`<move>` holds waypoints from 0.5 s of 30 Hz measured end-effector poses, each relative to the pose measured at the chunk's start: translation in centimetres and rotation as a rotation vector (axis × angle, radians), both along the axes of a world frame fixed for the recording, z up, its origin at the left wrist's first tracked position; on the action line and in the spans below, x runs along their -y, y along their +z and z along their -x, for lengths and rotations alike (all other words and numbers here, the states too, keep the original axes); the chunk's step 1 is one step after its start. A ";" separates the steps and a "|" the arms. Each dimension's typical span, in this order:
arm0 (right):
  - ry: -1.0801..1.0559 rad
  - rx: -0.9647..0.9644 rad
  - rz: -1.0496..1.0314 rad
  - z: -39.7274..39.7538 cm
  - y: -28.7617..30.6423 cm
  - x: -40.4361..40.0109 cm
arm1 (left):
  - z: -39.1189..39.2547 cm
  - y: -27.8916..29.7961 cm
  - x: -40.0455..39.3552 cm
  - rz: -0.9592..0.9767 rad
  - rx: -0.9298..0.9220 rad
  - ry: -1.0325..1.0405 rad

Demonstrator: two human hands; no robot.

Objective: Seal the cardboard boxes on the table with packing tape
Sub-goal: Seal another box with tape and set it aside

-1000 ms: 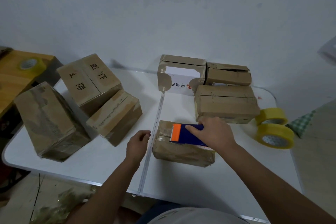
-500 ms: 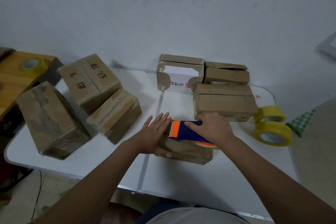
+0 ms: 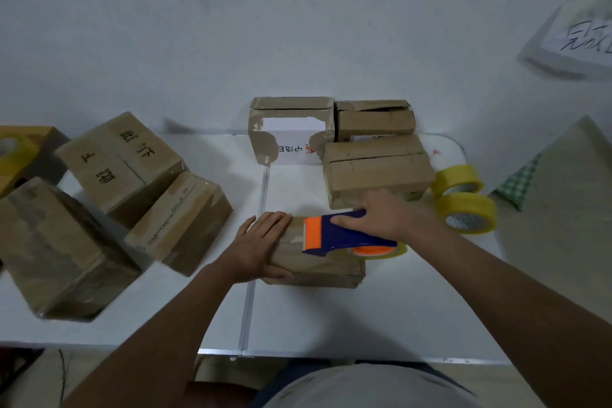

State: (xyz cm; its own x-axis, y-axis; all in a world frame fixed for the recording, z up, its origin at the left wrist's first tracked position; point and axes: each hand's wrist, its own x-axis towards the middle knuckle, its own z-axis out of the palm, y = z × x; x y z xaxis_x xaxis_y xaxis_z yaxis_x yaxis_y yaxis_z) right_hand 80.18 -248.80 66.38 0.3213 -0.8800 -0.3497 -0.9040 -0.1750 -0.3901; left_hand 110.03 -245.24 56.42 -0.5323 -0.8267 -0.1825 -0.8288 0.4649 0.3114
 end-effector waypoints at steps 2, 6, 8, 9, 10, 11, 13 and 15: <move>-0.016 -0.035 -0.011 2.4 -0.1 0.0 | -0.2 -0.2 -0.1 -0.001 -0.016 0.010; -0.055 -0.075 -0.058 6.8 -0.9 -0.6 | 0.0 -0.2 0.1 -0.019 -0.008 0.023; -0.055 -0.071 -0.059 7.2 -1.8 -0.8 | 0.1 -0.1 0.1 -0.024 -0.001 0.028; -0.052 -0.061 -0.054 7.1 -2.1 -0.8 | 0.1 -0.1 0.1 -0.024 0.003 0.028; -0.052 -0.046 -0.057 7.0 -2.3 -0.7 | 0.1 0.0 0.0 -0.025 0.008 0.027; -0.053 -0.031 -0.066 7.1 -2.4 -0.6 | 0.1 0.1 0.0 -0.029 0.012 0.026; -0.058 -0.006 -0.080 7.6 -2.4 -0.5 | 0.1 0.2 0.0 -0.041 0.018 0.024; -0.047 -0.015 -0.060 7.6 -2.7 -0.5 | -0.2 0.3 0.0 -0.033 0.013 0.023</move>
